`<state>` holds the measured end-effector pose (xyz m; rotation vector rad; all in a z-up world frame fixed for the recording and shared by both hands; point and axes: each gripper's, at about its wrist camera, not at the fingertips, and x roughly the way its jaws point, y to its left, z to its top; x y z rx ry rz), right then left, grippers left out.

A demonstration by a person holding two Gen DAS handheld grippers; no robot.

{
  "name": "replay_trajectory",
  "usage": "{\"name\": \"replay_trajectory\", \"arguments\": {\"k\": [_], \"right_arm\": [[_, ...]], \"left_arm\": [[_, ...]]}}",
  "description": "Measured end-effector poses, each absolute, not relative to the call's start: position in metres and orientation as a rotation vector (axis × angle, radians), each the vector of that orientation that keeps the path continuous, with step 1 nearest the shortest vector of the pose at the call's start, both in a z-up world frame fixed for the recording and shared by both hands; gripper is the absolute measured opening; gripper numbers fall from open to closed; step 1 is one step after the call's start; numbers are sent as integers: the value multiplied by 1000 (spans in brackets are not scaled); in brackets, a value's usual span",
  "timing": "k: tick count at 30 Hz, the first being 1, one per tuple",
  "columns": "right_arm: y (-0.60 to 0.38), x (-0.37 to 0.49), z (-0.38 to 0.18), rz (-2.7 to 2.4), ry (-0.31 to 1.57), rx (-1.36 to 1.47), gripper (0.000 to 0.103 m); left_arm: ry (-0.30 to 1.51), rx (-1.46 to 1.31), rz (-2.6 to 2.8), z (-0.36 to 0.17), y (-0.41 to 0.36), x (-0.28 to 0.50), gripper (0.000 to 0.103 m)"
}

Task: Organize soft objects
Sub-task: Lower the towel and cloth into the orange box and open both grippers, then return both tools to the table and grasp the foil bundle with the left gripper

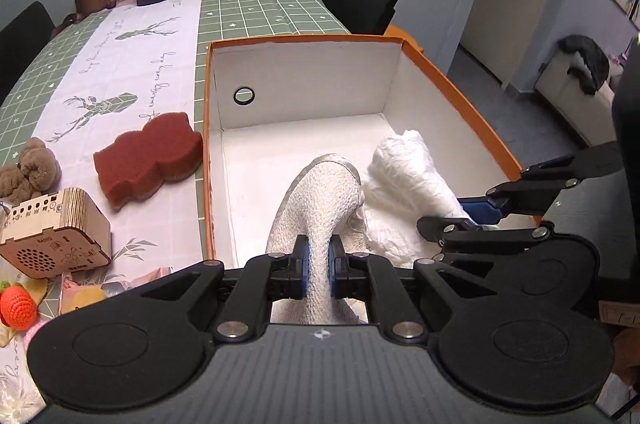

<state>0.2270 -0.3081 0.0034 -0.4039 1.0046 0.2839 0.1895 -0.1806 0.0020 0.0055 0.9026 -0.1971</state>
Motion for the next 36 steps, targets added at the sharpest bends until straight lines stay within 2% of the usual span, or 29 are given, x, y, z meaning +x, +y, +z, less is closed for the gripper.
{"name": "replay_trajectory", "arguments": {"k": [3,5,7,9,11,16,20,24,26,36], "right_arm": [[-308,229,0,285,1023,-414,17],[-307,229,-1,283,1031,-419,20],[-307,230,-1,284,1029,-418,21],[-307,229,1,287,1029,-420,25],[-306,227,3,282,1033,-431,40],[-300,224,7,287,1027,-477,41],[-297,218,16,273,1002,-510,52],[-295,212,29,251,953,-530,54],[-294,207,38,240,927,-526,59],[-265,155,78,199,676,-479,61]], "left_arm": [[907,13,-190,3,-183,190,12],[915,2,-188,3,-182,191,20],[916,-12,-194,4,-180,191,21],[913,-14,-189,5,-178,191,24],[910,-15,-194,7,-177,191,31],[889,-28,-205,14,-172,187,52],[859,-35,-206,23,-166,182,53],[829,-50,-213,33,-155,173,53],[816,-55,-208,37,-149,168,53],[712,-96,-157,54,-100,133,53]]}}
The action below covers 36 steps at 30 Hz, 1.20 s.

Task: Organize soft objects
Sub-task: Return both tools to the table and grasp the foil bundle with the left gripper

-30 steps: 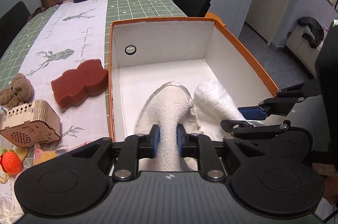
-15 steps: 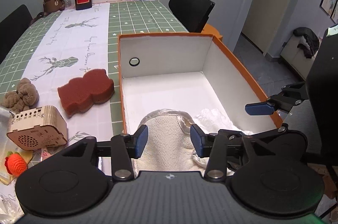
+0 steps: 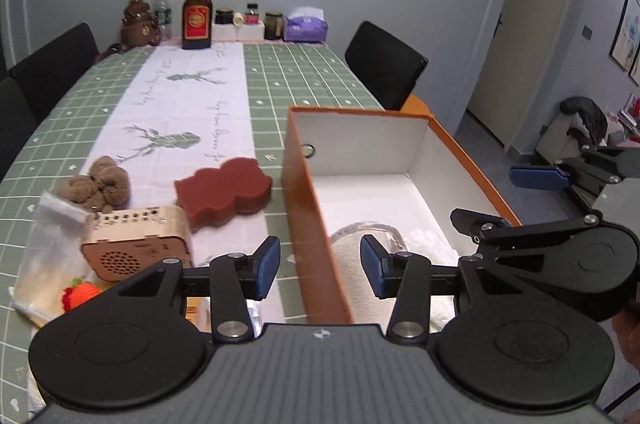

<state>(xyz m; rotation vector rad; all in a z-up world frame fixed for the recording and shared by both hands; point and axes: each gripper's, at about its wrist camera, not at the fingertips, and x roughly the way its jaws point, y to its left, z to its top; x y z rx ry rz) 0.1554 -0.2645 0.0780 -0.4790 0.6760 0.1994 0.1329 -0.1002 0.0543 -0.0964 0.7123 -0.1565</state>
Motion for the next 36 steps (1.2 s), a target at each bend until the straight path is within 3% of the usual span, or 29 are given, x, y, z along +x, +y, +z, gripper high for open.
{"name": "replay_trajectory", "arguments": {"k": [15,34,36], "right_arm": [[-189,55,58,247,432,-329,65],[-127,-8,-5,279,450,-249,68],[-121,-5,-12,296,475,-247,69]], "left_arm": [[515,-33,-61,60,-31,63,53],[568,-66,8,-25,63,-10,53],[566,-89,17,-29,70,-12,58]]}}
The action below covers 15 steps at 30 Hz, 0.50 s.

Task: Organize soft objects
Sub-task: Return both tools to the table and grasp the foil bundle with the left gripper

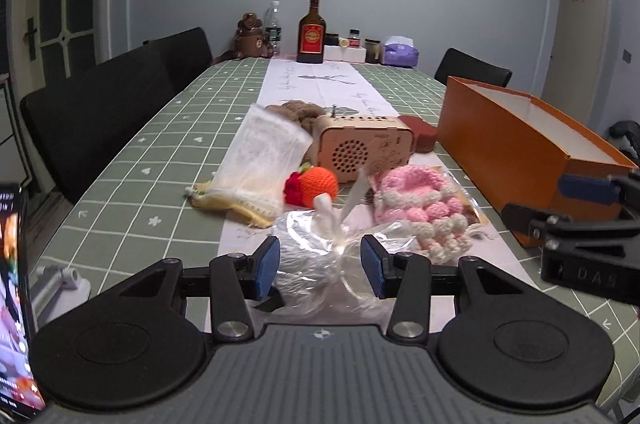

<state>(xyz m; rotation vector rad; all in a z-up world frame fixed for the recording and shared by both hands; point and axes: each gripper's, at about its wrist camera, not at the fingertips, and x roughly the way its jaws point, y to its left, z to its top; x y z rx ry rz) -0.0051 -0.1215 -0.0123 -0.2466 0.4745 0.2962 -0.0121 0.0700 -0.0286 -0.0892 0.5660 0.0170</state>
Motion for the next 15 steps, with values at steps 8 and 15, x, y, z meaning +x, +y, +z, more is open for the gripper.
{"name": "replay_trajectory", "arguments": {"k": [8,15], "right_arm": [[-109,8,-26,328,512,-247,70],[-105,29,-34,309,523,-285,70]], "left_arm": [[664,-236,58,-33,91,-8,74],[744,-414,10,-40,88,-6,69]]}}
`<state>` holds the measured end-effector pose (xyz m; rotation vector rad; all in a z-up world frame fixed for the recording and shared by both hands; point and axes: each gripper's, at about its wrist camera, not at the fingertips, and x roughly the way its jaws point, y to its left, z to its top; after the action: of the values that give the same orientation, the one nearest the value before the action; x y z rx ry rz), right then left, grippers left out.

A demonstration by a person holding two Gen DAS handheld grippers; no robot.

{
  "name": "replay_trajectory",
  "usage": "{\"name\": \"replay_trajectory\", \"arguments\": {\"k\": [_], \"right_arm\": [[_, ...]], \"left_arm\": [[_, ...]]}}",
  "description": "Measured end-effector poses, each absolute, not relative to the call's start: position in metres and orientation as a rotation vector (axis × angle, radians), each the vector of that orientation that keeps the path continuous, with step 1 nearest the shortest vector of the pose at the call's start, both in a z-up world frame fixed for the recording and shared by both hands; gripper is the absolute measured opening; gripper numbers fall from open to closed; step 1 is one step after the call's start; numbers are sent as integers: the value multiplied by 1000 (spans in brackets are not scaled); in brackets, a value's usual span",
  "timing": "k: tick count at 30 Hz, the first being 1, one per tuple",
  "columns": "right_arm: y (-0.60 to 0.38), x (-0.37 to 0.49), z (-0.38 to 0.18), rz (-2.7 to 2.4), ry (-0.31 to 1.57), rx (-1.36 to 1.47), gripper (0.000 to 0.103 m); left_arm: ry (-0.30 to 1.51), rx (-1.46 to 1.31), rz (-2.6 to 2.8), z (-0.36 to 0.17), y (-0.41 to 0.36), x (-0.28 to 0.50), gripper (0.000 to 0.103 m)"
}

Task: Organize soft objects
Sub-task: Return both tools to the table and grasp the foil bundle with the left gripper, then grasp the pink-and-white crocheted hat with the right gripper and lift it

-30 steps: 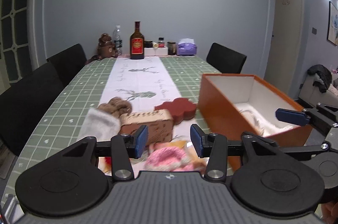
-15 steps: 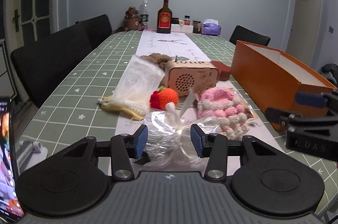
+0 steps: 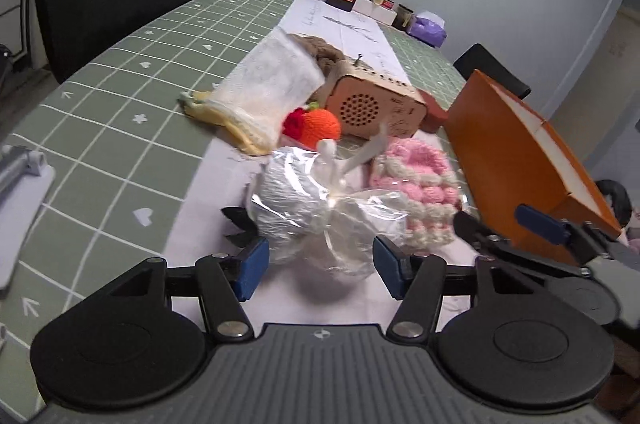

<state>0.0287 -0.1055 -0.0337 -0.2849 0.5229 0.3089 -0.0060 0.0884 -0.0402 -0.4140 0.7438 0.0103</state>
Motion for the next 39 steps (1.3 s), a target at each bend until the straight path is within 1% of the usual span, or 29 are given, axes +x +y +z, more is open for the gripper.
{"name": "replay_trajectory", "arguments": {"k": [5,13,14,16,18,19,20,21,23,25,28,38,39], "right_arm": [[-97,36,-43,338,533,-320,70],[-82,45,-48,338,490,-374,72],[-81,48,-49,342,494,-375,74],[-80,50,-51,361,502,-370,77],[-79,51,-53,373,506,-366,78],[-79,50,-54,385,510,-359,80],[-79,49,-54,402,512,-350,86],[-79,48,-55,422,516,-343,88],[-77,45,-56,455,522,-330,89],[-74,43,-57,470,527,-319,89],[-73,42,-59,513,560,-273,89],[-73,39,-58,528,566,-251,89],[-74,40,-58,528,567,-251,89]], "left_arm": [[783,-502,-11,-43,94,4,71],[820,-520,-5,-37,101,2,70],[827,-526,-31,-36,99,3,70],[830,-518,-40,-35,94,6,65],[836,-525,-24,-36,95,11,65],[842,-545,-16,-37,98,13,66],[846,-575,-17,-39,102,15,69],[848,-606,-21,-40,106,18,74],[855,-640,-7,-41,110,21,76],[851,-671,17,-42,112,24,84],[852,-719,59,-44,116,32,86],[920,-706,136,-61,107,63,87],[903,-700,135,-61,106,63,87]]}}
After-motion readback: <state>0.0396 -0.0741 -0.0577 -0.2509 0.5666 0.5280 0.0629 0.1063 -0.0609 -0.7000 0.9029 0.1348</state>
